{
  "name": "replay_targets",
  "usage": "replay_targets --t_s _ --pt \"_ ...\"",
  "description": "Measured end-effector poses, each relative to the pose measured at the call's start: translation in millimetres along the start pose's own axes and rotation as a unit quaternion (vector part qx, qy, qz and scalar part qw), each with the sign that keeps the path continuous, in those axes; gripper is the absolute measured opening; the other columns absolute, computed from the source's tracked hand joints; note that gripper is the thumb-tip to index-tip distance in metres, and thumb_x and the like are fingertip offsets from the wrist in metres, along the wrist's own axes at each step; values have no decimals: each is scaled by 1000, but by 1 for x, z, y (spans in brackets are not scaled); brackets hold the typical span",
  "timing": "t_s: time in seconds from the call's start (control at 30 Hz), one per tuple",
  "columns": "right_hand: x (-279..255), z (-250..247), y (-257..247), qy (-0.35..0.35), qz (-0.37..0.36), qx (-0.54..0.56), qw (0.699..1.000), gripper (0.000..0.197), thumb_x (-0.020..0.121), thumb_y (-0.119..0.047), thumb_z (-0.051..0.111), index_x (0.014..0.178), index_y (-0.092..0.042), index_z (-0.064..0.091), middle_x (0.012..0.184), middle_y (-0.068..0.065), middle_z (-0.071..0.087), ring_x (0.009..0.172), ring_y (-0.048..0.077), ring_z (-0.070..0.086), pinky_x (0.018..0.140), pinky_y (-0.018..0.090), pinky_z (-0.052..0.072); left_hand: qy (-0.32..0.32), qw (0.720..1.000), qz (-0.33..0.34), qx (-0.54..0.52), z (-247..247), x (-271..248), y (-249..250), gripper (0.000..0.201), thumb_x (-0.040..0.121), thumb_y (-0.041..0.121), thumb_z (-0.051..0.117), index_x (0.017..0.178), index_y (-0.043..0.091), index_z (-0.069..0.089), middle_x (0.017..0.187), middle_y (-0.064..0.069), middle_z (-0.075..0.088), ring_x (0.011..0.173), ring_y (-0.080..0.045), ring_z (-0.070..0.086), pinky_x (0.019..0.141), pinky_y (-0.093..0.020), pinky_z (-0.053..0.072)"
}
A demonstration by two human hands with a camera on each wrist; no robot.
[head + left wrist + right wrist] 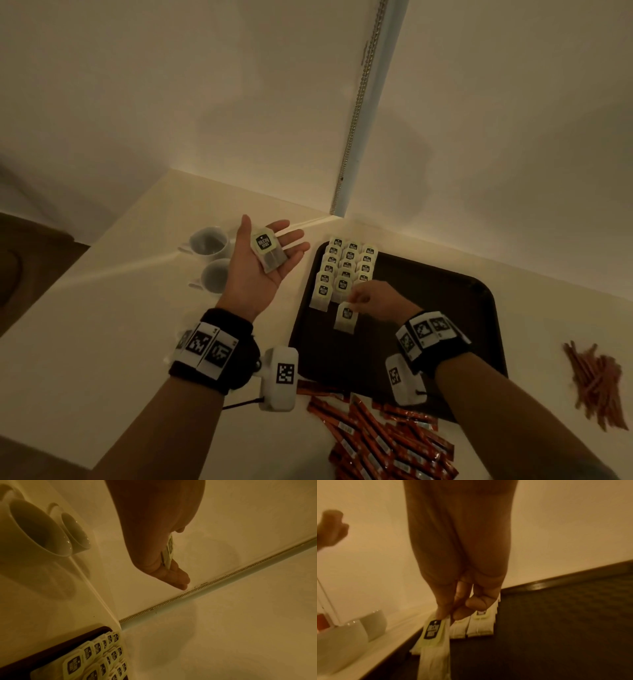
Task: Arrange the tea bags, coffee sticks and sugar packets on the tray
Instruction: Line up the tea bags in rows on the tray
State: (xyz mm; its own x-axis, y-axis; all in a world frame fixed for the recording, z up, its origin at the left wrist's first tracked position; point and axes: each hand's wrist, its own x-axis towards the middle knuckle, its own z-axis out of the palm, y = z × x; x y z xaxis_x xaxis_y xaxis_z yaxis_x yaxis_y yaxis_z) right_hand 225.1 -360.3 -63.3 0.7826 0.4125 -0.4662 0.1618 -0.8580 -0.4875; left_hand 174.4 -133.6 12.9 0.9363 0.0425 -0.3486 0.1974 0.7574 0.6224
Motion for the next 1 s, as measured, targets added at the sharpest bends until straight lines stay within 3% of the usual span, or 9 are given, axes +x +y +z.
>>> replay_targets --t_s 0.3,0.47,0.57,0.63,0.7,0.77,0.87,0.93,1.0 --pt "35 21 10 132 46 58 988 14 88 -12 62 100 -6 65 106 9 65 100 19 61 86 26 50 7 1000 -10 17 -8 6 -2 66 96 60 22 104 9 62 93 -12 74 81 -26 72 65 -28 59" --pt "48 25 12 143 45 60 987 14 87 -8 63 100 -4 66 104 11 66 98 20 62 84 25 49 -15 1000 -20 16 -10 7 1 74 93 66 16 107 9 61 96 -16 73 81 -29 72 66 -30 60" --pt "53 24 11 140 54 53 987 15 87 -12 64 100 -6 65 104 10 66 97 19 61 79 23 47 -36 998 -31 34 -11 7 3 80 90 70 12 115 9 57 102 -18 71 85 -31 71 66 -32 60" --pt "53 16 0 189 49 70 978 16 88 -20 64 98 -8 63 101 7 64 89 15 58 76 25 46 -46 996 -41 57 -11 7 4 83 89 71 9 121 8 54 104 -20 70 87 -32 71 64 -32 59" --pt "44 -2 -27 279 -18 141 950 14 90 -24 61 97 -13 63 95 0 61 80 5 53 73 23 45 -54 993 -51 87 -10 8 5 85 88 72 7 124 8 52 106 -22 69 87 -33 71 62 -32 59" --pt "25 -27 -65 320 -135 195 917 8 91 -25 60 97 -21 62 91 -9 54 77 -6 49 70 11 40 -62 989 -61 121 -7 9 5 88 88 73 5 127 9 51 110 -24 68 90 -34 70 64 -32 59" --pt "1 -54 -112 257 -262 139 920 13 86 -29 66 98 -26 67 93 -6 51 87 -4 48 79 10 38 -92 979 -60 173 0 8 4 90 87 73 3 132 12 51 113 -21 68 99 -36 67 66 -32 58" --pt "-7 -66 -129 233 -287 66 927 13 84 -29 69 95 -22 70 92 -3 53 90 8 51 83 21 41 -118 975 -47 185 7 5 6 87 87 72 3 131 16 52 115 -16 68 100 -32 68 67 -31 57" --pt "-15 -81 -140 228 -291 42 928 10 84 -25 69 90 -17 70 86 -4 59 81 6 54 76 18 42 -144 972 -13 183 11 2 7 76 86 71 14 129 20 52 120 -8 67 105 -25 67 73 -31 57"
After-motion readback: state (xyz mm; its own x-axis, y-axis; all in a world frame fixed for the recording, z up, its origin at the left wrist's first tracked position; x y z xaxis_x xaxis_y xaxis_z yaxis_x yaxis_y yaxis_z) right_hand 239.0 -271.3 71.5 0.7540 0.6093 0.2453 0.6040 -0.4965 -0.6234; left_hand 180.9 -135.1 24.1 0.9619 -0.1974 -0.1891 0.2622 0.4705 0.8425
